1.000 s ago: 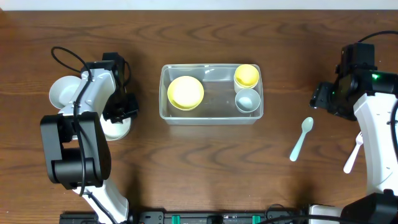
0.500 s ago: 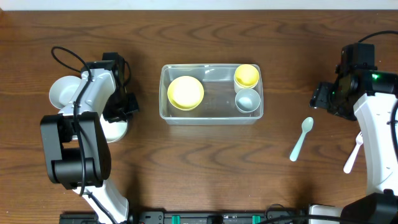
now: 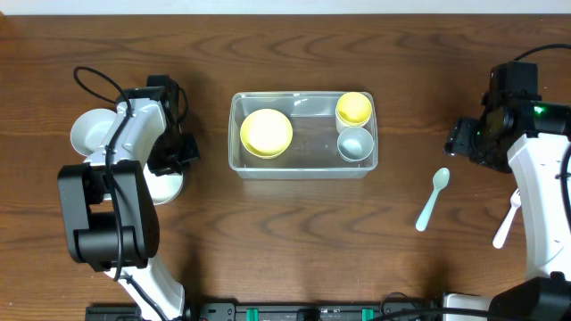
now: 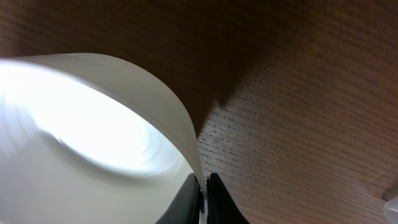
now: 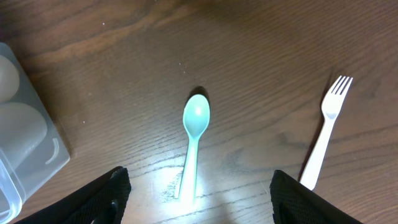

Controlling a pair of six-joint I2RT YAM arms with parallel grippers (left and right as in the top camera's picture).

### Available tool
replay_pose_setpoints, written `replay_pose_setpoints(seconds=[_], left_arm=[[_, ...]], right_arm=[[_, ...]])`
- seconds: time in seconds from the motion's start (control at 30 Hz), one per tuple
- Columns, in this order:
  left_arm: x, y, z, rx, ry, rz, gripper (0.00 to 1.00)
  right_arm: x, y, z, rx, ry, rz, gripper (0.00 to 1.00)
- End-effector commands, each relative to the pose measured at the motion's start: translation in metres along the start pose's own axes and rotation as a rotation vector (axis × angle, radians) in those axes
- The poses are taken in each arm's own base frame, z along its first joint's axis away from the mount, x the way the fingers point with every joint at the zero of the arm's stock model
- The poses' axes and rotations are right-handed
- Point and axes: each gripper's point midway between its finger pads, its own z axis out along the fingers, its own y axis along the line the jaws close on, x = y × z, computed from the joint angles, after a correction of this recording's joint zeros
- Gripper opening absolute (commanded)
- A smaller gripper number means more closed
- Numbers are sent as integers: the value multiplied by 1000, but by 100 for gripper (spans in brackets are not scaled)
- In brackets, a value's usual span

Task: Pack container
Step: 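Release the bowl, move the left gripper to the white plate, grasp it, then carry the white plate into the bin and lay it on the yellow bowl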

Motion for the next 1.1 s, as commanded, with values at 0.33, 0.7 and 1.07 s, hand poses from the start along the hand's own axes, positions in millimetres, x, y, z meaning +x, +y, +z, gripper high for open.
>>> replay_pose_setpoints(seconds=[0.33,0.7,1.07], left_arm=[[-17,-7,-54,55,-178,-1,6],[1,-64,-145,146,-500,202,6],[36,-178,-197,221,-794,596,6]], right_arm=[[-2,-1,-7,-9,-23,10,74],[-2,-1,-7,-9,-23,10,74],[-2,-1,-7,-9,-23,10,74]])
